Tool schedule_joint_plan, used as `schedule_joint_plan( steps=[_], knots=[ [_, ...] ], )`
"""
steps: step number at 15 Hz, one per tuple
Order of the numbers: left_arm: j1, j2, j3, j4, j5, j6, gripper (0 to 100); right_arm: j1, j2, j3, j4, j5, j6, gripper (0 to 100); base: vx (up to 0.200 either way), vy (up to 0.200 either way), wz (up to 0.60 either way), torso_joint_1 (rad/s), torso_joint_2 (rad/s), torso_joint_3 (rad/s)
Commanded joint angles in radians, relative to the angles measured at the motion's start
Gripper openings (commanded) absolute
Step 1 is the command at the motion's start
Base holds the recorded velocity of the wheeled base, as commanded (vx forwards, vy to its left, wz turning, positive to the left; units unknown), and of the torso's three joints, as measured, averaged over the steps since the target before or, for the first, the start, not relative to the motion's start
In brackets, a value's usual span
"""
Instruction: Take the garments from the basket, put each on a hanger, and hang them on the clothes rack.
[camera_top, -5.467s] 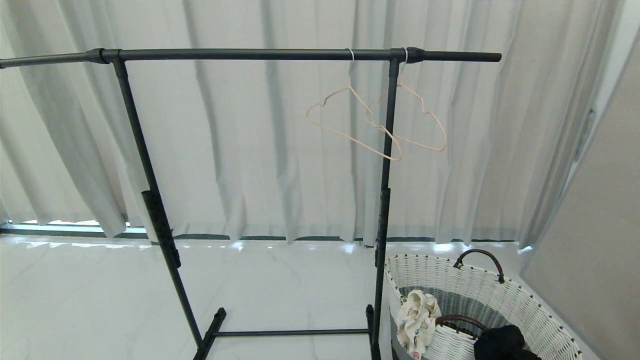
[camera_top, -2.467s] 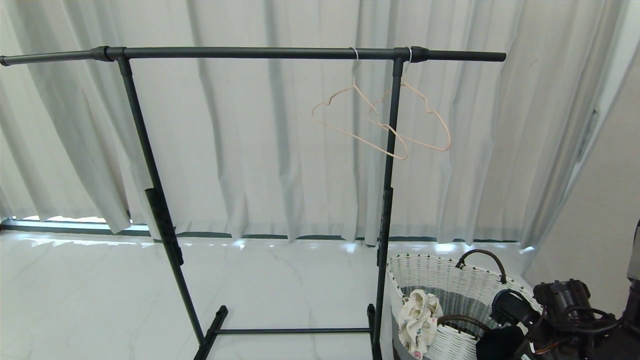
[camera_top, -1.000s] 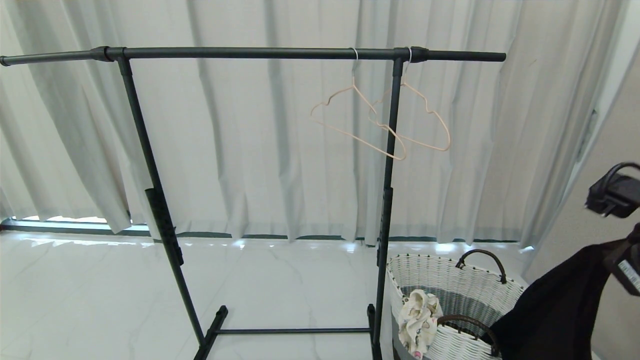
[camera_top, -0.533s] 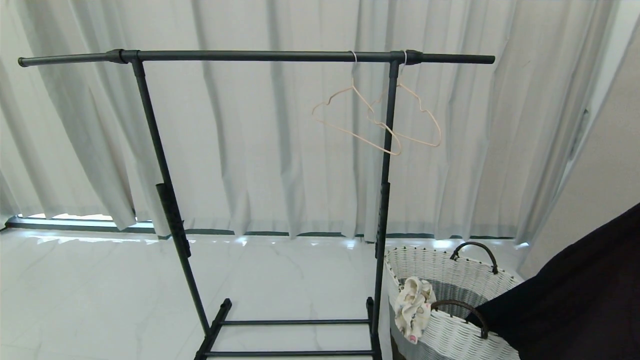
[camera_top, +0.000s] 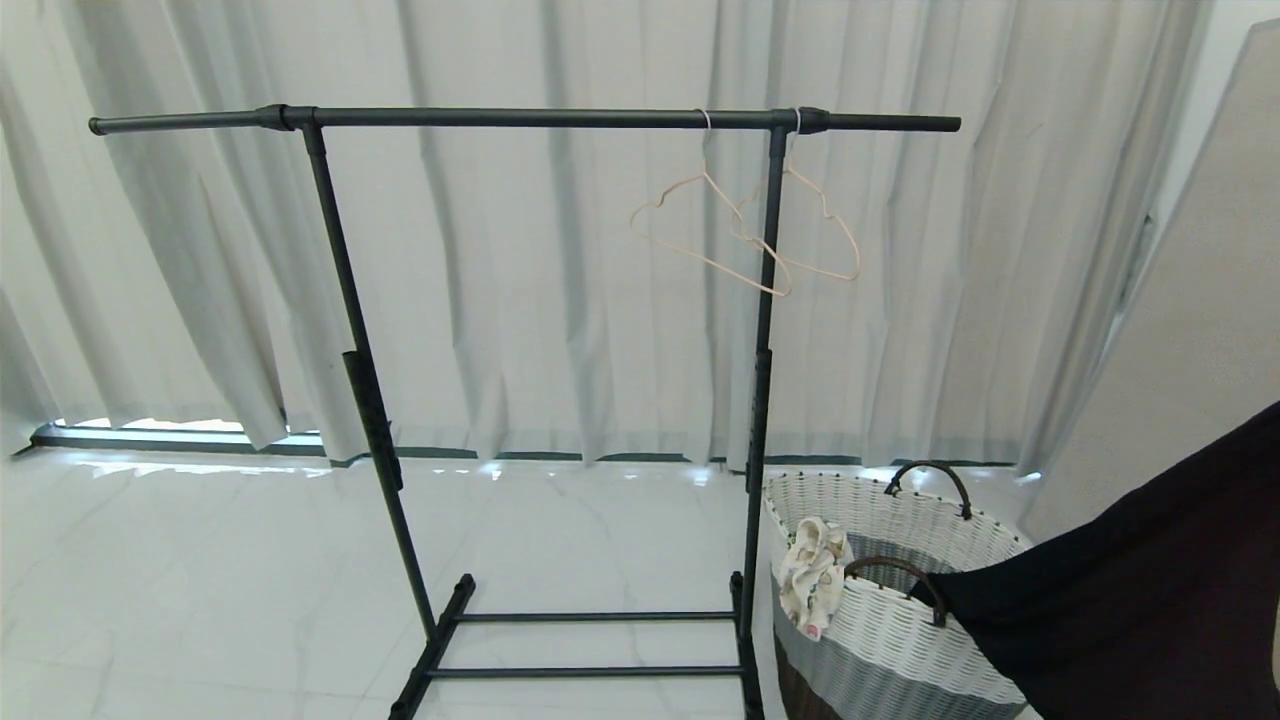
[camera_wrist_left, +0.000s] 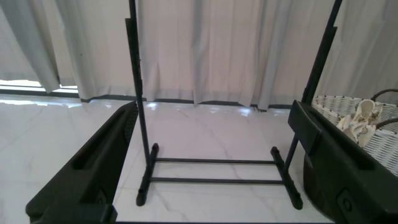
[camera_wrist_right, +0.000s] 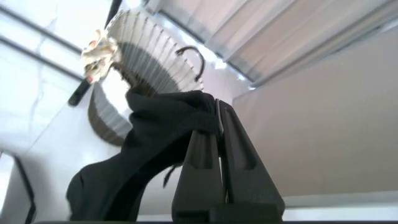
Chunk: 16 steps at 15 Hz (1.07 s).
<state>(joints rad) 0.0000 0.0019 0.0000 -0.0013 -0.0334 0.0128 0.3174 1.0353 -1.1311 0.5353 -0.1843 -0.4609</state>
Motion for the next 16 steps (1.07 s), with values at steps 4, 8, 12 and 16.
schedule_joint_plan(
  steps=[4,8,12,16],
  knots=[
    [0.000,0.000,0.000,0.000,0.000,0.000,100,0.018,0.005,0.004,-0.001,0.000,-0.001,0,0.000,0.200,0.00,0.005,0.00,0.000],
    [0.000,0.000,0.000,0.000,0.000,0.000,100,0.054,0.017,0.014,-0.001,0.000,-0.001,0,0.000,0.200,0.00,0.001,0.00,0.000],
    [0.000,0.001,0.000,0.000,0.000,-0.002,100,0.143,0.080,0.019,-0.006,0.003,0.005,0,0.000,0.050,0.00,0.001,0.00,0.001],
    [0.000,0.001,0.000,0.000,-0.002,0.004,100,0.302,0.169,0.019,-0.026,0.005,0.108,0,0.000,0.000,0.00,0.000,0.00,0.000]
  ],
)
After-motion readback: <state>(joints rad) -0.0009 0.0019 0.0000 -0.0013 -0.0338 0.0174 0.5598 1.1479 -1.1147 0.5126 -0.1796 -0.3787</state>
